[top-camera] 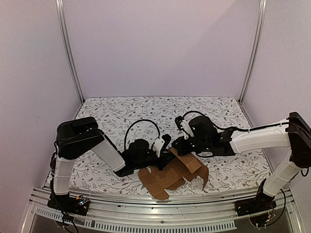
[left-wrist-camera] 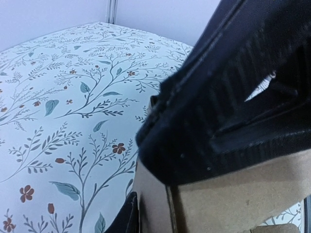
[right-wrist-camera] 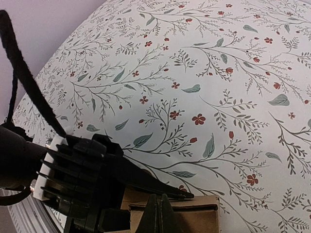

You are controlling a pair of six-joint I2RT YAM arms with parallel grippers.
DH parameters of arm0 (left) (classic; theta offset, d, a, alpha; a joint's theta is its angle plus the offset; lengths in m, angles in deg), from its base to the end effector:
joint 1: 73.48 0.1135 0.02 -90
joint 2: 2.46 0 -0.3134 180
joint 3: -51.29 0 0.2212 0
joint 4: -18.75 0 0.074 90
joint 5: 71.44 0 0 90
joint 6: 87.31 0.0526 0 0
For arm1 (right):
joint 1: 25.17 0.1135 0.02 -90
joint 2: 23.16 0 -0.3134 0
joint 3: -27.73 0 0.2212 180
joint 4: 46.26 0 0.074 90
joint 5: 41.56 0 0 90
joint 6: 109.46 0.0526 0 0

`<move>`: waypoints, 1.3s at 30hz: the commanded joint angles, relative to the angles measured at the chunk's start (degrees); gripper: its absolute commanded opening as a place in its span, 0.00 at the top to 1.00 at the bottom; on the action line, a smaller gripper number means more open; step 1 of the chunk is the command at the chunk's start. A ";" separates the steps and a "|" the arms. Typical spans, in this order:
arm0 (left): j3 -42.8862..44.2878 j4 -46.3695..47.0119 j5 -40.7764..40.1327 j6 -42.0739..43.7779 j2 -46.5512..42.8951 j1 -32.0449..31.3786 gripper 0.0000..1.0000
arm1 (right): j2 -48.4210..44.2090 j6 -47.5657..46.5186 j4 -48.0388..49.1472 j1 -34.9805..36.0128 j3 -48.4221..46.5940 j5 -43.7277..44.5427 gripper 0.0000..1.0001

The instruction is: Fold the paper box

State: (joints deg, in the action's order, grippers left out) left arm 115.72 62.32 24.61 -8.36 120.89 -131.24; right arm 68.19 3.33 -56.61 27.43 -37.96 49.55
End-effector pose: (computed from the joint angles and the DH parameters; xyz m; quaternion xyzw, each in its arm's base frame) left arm 0.2238 -0.3652 0.1524 0.3442 0.7164 -0.3767 0.4759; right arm 0.2007 0.2609 0.2566 -0.2249 0.8622 0.2707 0.3644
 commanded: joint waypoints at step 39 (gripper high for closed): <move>5.48 23.26 3.84 0.67 10.74 0.00 0.95 | -1.66 0.51 -0.76 -0.10 3.01 -0.42 1.00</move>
State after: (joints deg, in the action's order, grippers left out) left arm 119.89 79.24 27.12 -8.88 129.96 -131.17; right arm 67.16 3.70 -55.56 27.43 -36.35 49.57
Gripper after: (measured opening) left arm 0.113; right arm 0.004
